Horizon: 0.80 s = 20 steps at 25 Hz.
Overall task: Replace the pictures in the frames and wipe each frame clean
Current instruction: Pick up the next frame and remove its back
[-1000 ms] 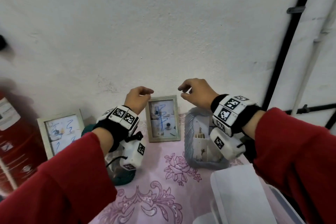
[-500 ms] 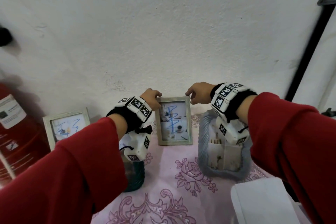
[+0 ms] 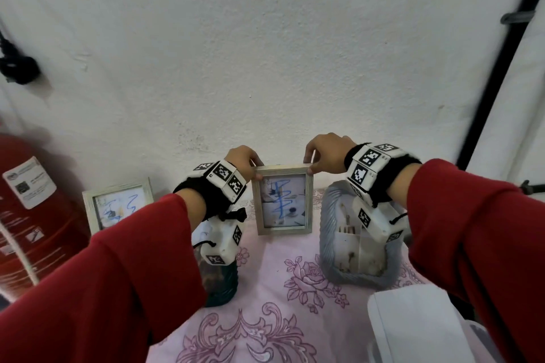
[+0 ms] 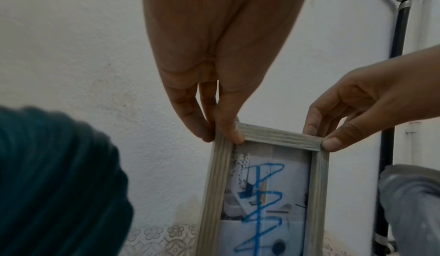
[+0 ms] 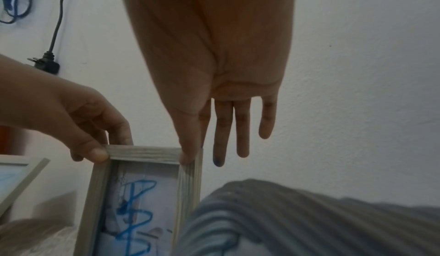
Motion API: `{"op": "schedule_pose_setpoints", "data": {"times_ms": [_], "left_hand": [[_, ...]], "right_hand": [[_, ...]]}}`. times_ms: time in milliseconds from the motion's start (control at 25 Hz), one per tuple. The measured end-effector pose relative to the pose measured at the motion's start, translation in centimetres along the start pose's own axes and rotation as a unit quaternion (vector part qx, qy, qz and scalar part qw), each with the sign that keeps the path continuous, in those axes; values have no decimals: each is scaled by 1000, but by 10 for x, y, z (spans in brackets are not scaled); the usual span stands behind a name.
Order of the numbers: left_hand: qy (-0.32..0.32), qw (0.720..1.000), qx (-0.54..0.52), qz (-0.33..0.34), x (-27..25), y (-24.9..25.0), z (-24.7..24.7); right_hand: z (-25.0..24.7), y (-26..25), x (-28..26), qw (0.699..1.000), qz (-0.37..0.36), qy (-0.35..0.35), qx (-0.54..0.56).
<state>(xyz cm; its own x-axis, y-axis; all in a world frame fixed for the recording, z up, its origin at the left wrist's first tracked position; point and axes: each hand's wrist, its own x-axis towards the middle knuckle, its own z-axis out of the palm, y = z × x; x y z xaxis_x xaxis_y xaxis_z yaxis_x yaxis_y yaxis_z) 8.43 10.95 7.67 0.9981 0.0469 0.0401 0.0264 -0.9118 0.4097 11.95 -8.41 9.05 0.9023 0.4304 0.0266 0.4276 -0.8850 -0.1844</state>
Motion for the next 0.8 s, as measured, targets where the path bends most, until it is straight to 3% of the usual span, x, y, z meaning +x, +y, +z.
{"op": "schedule_pose_setpoints", "data": {"times_ms": [440,640,800], "left_hand": [[157,980,-90,80,-60,36,-71],[217,955,-151,132,-111,50,-100],[229,934,-233,143,-152,60,-110]], "right_hand": [[-75,-18,-65,984,-61,149,75],[-99,-35,-107,955,-94,215,181],[-99,-50,-142,922,-103,256,273]]}}
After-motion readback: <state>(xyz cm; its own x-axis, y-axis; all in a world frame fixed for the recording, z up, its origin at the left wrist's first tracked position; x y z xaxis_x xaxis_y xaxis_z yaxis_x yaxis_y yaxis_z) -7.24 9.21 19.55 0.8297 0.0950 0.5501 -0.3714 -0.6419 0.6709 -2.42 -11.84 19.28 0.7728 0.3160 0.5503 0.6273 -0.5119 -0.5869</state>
